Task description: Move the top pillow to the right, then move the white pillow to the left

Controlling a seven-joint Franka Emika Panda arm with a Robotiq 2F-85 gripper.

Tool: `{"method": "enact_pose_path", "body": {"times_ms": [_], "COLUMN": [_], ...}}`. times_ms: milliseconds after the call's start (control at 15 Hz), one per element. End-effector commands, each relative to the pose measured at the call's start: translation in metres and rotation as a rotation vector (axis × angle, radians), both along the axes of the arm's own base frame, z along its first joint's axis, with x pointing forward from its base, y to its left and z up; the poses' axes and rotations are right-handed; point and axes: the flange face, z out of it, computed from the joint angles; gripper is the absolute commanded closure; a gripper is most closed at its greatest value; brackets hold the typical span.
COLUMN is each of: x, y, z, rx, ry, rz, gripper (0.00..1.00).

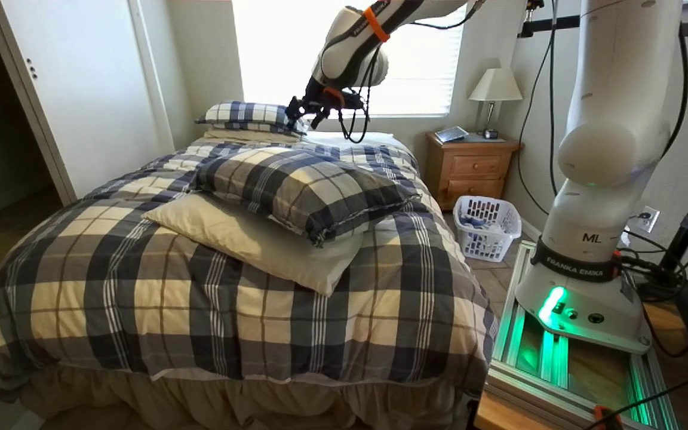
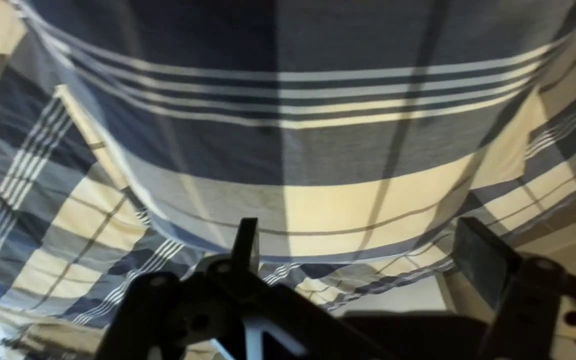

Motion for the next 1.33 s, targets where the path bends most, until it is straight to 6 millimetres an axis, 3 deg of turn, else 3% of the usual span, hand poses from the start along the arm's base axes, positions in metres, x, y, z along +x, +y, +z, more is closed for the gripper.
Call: {"method": "enact_pose_path", "body": {"times_ms": [0,333,467,933,1267], "x": [0.027,0.032,0.039,0.076,0.093], "y": [-0.004,-0.048,-0.054,-0.034,-0.028], "z": [-0.001,-0.008,-0.016,-0.049,-0.088], "rx": [0.127,0.006,-0.016,0.012,0.143], "ry": [0.061,0.214,0.255,0.268,0.344], "rz": [0.033,-0.084,-0.071,0.054,0.120], "gripper": [0.00,0.00,0.00,0.00,0.00]}}
